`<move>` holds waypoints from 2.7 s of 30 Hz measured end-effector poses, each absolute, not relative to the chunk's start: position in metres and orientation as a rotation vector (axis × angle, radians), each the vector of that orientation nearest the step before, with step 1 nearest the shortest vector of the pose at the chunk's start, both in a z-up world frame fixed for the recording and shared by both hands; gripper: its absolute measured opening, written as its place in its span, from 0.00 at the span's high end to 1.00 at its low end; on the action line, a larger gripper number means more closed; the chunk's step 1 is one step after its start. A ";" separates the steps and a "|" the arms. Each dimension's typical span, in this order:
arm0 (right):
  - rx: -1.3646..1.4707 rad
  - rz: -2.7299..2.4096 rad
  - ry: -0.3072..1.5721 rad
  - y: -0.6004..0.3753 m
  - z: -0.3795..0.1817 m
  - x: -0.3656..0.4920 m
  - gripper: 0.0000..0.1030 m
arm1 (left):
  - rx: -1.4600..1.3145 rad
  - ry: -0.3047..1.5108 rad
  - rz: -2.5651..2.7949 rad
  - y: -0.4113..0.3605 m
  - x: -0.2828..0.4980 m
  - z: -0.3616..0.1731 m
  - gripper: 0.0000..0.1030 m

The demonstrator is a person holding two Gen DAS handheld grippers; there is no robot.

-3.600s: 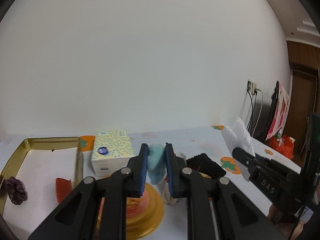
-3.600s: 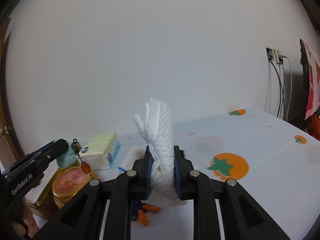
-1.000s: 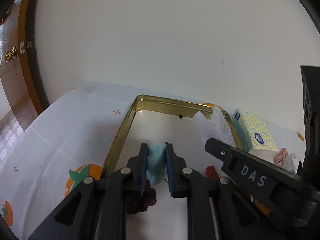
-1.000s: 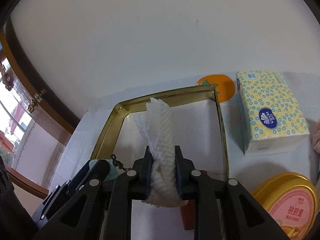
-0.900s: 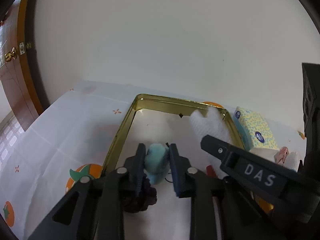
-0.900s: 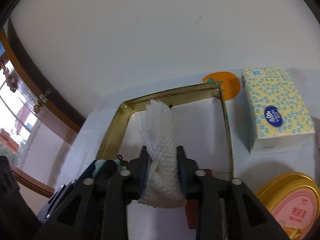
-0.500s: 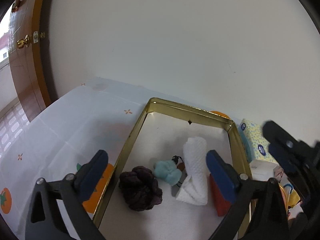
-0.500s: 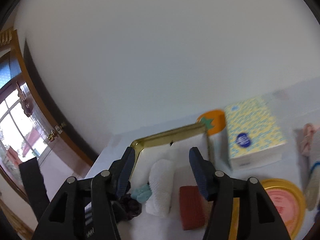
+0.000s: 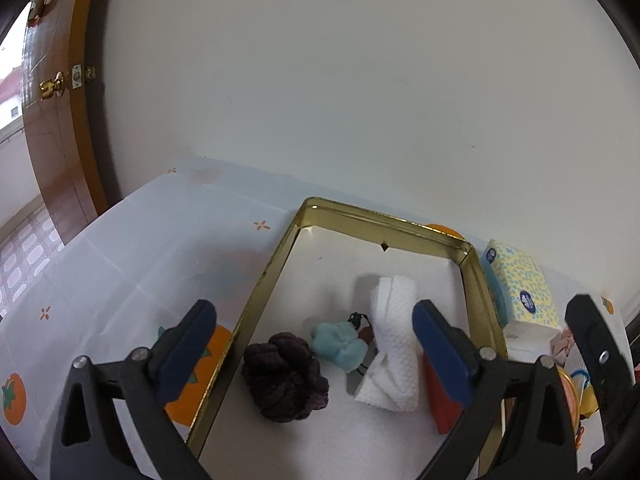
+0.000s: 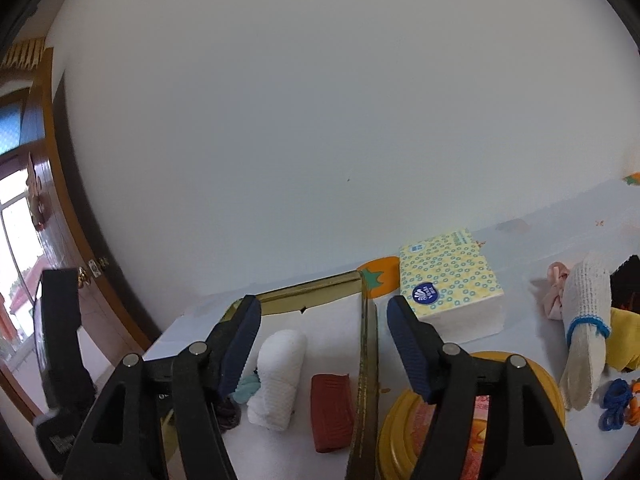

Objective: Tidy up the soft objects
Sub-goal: 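Open both tools to release the sponge and plush into the tray, then move both open tools away from the tray toward the remaining soft items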

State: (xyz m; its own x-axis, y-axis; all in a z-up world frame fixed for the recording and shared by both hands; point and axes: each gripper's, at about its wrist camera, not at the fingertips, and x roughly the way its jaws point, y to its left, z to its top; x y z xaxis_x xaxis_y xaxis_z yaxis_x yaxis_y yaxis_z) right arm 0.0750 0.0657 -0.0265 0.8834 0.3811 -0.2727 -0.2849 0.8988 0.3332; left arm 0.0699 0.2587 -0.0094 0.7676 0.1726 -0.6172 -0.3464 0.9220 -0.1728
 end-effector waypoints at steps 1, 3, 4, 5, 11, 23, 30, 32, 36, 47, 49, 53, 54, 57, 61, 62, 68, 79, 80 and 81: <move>0.277 0.347 0.339 0.067 -0.027 0.074 0.32 | -0.287 0.634 0.288 0.259 0.069 -0.009 0.03; 0.263 0.344 0.335 0.067 -0.030 0.072 0.32 | -0.285 0.620 0.294 0.259 0.067 -0.009 0.03; 0.259 0.344 0.332 0.068 -0.030 0.071 0.32 | -0.280 0.607 0.299 0.259 0.066 -0.009 0.03; 0.253 0.342 0.327 0.068 -0.030 0.070 0.31 | -0.272 0.590 0.304 0.257 0.064 -0.008 0.03; 0.188 0.310 0.256 0.068 -0.026 0.056 0.28 | -0.194 0.454 0.324 0.244 0.047 0.001 0.03; 0.110 0.252 0.105 0.071 -0.027 0.032 0.20 | -0.219 0.216 0.381 0.246 0.005 0.006 0.03; 0.122 0.262 0.096 0.063 -0.026 0.025 0.20 | -0.178 0.152 0.387 0.240 -0.012 0.002 0.03; 0.109 0.260 0.095 0.061 -0.025 0.023 0.20 | -0.191 0.161 0.368 0.239 -0.014 0.001 0.01; 0.097 0.255 0.083 0.057 -0.026 0.019 0.20 | -0.208 0.178 0.340 0.233 -0.013 -0.005 0.01; 0.063 0.238 0.093 0.043 -0.026 0.011 0.20 | -0.153 0.140 0.289 0.209 -0.017 -0.003 0.01; 0.066 0.230 0.091 0.036 -0.026 0.009 0.20 | -0.143 0.135 0.286 0.206 -0.019 -0.003 0.01; 0.048 0.217 0.086 0.026 -0.027 0.006 0.20 | -0.127 0.136 0.275 0.200 -0.020 -0.001 0.01; 0.041 0.216 0.087 0.024 -0.027 0.005 0.20 | -0.122 0.136 0.276 0.199 -0.019 -0.001 0.01; 0.031 0.213 0.096 0.014 -0.028 0.004 0.20 | -0.117 0.135 0.271 0.195 -0.018 -0.002 0.01; 0.037 0.206 0.105 0.001 -0.030 0.001 0.20 | -0.113 0.121 0.265 0.189 -0.020 -0.002 0.01; 0.036 0.203 0.105 -0.003 -0.030 0.001 0.20 | -0.115 0.118 0.262 0.187 -0.020 -0.001 0.01; 0.029 0.178 0.107 -0.025 -0.028 -0.001 0.20 | -0.149 0.145 0.235 0.178 -0.020 -0.002 0.01; 0.039 0.109 0.106 -0.065 -0.029 0.003 0.20 | -0.119 0.170 0.134 0.130 -0.022 -0.002 0.01; 0.043 0.102 0.107 -0.070 -0.029 0.005 0.20 | -0.112 0.173 0.126 0.125 -0.022 -0.002 0.01; 0.046 0.093 0.108 -0.075 -0.028 0.004 0.20 | -0.107 0.176 0.118 0.121 -0.021 -0.002 0.01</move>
State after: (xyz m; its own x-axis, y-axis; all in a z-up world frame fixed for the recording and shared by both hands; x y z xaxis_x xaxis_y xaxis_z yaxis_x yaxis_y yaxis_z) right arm 0.0041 -0.0753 -0.0282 0.9899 0.0954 -0.1050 -0.0904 0.9946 0.0508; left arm -0.0212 0.1208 -0.0022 0.9777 0.1072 -0.1805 -0.1260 0.9874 -0.0961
